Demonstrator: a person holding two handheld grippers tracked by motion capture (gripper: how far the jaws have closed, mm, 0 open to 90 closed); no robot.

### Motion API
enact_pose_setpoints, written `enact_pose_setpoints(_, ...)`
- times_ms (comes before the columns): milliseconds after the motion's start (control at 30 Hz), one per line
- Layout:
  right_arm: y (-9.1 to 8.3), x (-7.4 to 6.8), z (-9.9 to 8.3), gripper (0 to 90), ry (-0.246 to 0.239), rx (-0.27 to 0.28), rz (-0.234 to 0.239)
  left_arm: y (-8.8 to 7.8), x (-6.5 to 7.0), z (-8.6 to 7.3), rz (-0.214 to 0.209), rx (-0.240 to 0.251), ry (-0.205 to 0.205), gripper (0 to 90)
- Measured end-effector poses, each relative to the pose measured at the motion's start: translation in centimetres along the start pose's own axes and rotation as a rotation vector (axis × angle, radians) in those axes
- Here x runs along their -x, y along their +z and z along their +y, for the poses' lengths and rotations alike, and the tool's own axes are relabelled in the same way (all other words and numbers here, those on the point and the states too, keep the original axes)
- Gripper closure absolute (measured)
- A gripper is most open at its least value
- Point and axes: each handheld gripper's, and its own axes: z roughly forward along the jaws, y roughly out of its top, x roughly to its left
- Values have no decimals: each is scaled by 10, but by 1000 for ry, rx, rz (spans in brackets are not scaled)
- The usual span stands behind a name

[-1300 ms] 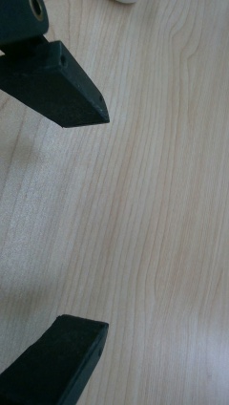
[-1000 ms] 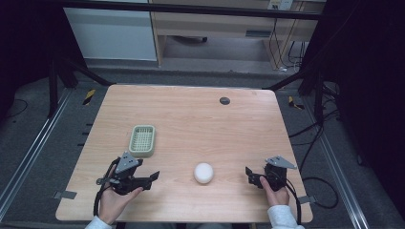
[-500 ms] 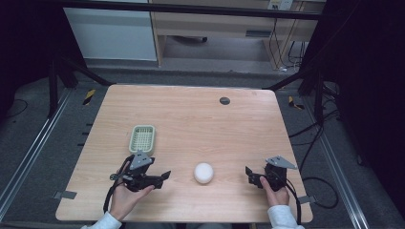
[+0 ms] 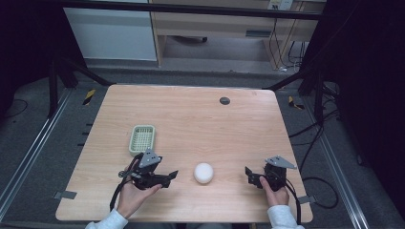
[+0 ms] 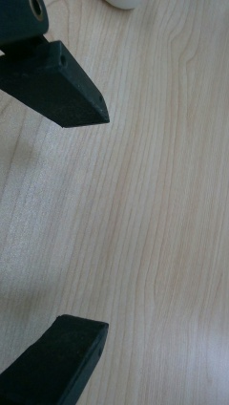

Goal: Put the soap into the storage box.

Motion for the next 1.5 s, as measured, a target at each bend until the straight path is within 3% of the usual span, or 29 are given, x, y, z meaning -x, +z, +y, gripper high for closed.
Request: enact_pose_setpoints(1500, 0, 0, 0, 41, 13, -4, 2, 42, 38, 39, -96, -43, 88, 193)
